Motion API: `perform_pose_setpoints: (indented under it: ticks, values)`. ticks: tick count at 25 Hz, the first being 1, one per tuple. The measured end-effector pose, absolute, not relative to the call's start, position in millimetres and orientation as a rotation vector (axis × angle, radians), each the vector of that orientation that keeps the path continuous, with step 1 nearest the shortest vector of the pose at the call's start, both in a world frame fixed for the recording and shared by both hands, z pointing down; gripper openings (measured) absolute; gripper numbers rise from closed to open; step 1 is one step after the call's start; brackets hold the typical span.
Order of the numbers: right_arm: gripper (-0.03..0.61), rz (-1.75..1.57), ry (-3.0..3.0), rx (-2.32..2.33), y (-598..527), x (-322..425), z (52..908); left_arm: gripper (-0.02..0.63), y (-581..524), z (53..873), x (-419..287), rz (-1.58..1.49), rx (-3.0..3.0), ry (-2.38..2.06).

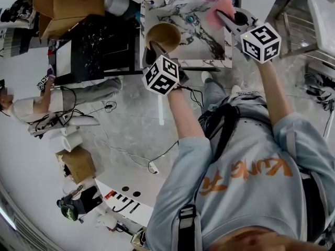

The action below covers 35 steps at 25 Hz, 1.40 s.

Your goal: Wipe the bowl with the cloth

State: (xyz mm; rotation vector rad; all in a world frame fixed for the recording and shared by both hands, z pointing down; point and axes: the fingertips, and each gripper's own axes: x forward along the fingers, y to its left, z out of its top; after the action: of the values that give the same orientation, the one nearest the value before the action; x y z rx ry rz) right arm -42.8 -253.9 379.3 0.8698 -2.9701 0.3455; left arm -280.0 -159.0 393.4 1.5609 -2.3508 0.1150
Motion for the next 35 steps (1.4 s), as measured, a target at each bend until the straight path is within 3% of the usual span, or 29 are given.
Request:
perform_pose_setpoints:
  ticks: [11, 35]
  values:
    - [0.040, 0.266, -3.060, 1.029, -260.9, -31.7, 349.5, 0.028, -149.7, 380.9, -295.0, 0.160, 1.476, -2.537]
    - [0.040, 0.239, -3.054, 0.969, -249.0, -53.6, 353.7, 0.028, -137.8, 392.3, -305.0, 0.153, 1.485, -2.498]
